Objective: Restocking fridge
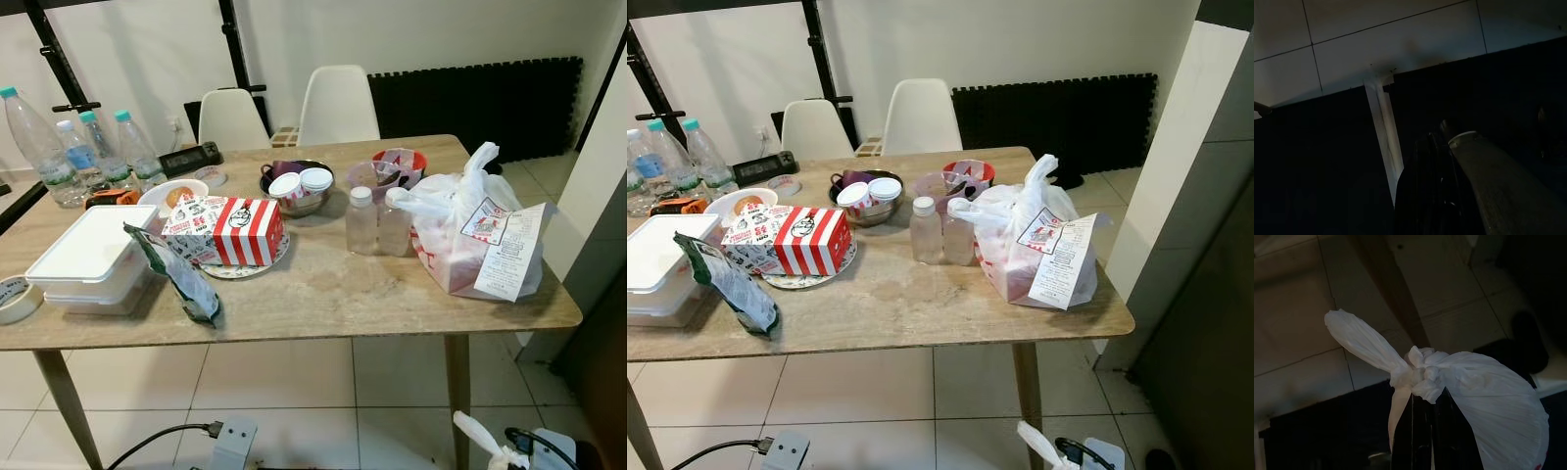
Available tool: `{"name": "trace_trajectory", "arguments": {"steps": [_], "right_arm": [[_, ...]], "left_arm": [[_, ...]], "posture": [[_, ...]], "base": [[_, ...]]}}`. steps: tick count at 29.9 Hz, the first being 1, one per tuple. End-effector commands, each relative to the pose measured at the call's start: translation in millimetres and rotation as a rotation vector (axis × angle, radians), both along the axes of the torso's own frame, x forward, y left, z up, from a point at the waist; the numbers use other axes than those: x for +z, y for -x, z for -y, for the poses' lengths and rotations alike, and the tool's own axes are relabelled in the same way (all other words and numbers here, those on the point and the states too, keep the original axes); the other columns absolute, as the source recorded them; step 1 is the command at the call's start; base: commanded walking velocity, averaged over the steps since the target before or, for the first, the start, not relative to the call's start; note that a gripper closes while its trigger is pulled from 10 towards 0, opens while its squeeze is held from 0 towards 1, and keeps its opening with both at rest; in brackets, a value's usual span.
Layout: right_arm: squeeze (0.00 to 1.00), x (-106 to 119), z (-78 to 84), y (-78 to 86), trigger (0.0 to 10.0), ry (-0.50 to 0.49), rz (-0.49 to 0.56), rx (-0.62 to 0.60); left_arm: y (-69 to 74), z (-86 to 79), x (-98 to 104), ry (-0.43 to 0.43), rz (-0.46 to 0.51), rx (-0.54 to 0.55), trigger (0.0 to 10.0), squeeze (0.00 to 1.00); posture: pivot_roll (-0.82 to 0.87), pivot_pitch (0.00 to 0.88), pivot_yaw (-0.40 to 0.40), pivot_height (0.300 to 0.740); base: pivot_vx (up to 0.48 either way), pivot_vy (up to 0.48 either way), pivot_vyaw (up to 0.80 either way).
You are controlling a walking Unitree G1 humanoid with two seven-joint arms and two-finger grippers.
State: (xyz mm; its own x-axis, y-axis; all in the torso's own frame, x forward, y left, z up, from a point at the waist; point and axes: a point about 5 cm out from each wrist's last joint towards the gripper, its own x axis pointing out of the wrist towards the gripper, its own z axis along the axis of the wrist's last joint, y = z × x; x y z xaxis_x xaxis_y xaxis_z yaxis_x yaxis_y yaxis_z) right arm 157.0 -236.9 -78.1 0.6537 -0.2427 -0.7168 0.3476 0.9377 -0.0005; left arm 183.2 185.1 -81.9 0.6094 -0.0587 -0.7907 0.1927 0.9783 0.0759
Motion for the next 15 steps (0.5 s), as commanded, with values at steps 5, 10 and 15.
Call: {"name": "trace_trajectory", "arguments": {"steps": [5, 10, 15], "right_arm": [[0.00, -2.9, -1.7, 3.4, 10.0, 0.012, -0.030, 0.021], [0.00, -2.5, -4.3, 1.9, 10.0, 0.049, -0.038, 0.103], [0.00, -1.8, -5.7, -1.0, 10.0, 0.100, -0.055, 0.205]], "left_arm": [[2.9, 1.3, -1.5, -0.002, -0.012, -0.027, 10.0, 0.00], [2.1, 2.6, -1.2, 0.001, -0.007, -0.031, 10.0, 0.00], [1.2, 7.1, -1.2, 0.004, -0.002, -0.037, 10.0, 0.00]], "posture": [[-0.09, 0.020, 0.073, 0.726], [-0.09, 0.018, 0.073, 0.726], [-0.10, 0.016, 0.044, 0.726]], "base": [[0.000, 0.000, 0.00], [0.000, 0.000, 0.00], [0.000, 0.000, 0.00]]}}
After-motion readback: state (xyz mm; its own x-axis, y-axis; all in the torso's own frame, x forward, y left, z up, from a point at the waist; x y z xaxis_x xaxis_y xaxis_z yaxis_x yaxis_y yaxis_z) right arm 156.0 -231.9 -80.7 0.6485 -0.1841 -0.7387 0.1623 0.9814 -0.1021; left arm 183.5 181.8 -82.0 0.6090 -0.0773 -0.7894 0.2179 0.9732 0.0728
